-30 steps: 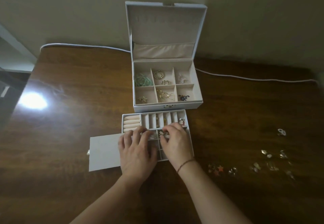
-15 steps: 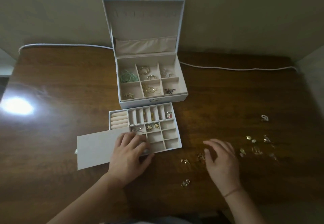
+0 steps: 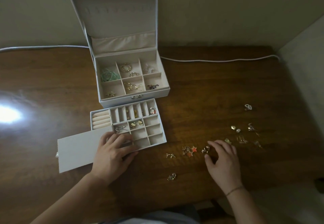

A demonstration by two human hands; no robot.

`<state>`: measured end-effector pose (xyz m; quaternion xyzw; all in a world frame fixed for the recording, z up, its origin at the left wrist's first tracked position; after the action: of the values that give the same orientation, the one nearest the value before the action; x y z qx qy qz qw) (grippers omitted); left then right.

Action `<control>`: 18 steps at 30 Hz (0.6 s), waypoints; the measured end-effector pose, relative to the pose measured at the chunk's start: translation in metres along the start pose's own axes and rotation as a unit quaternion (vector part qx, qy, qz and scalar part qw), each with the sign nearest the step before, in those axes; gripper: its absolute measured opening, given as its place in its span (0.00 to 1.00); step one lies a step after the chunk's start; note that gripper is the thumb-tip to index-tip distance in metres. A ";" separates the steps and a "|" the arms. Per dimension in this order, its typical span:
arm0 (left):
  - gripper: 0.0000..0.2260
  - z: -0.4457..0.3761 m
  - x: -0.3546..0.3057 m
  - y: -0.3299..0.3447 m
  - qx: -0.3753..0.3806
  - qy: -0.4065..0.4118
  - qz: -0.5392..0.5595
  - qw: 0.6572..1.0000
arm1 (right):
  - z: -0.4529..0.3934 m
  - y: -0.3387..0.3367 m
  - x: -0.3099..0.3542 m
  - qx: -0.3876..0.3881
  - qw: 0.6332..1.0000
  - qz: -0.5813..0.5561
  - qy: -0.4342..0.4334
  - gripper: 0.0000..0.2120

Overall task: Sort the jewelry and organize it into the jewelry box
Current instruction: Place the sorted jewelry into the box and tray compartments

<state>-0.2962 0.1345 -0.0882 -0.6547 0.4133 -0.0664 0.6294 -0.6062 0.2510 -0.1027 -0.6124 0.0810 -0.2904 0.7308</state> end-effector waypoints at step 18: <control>0.11 0.009 -0.015 0.007 -0.004 0.030 0.015 0.999 | -0.006 0.002 -0.001 -0.001 0.998 -0.046 -0.032 0.06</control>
<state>-0.3035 0.1515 -0.0899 -0.6489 0.4420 -0.0749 0.6148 -0.6096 0.2464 -0.1061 -0.6252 0.0293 -0.3037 0.7184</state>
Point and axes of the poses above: each hand's wrist, its own z-axis away from the middle knuckle, its own y-axis out of the palm, x = y × z, the point moved 10 cm from there along -z, towards the middle knuckle, and after that the axes turned 4 degrees about z, right-handed, at the moved point
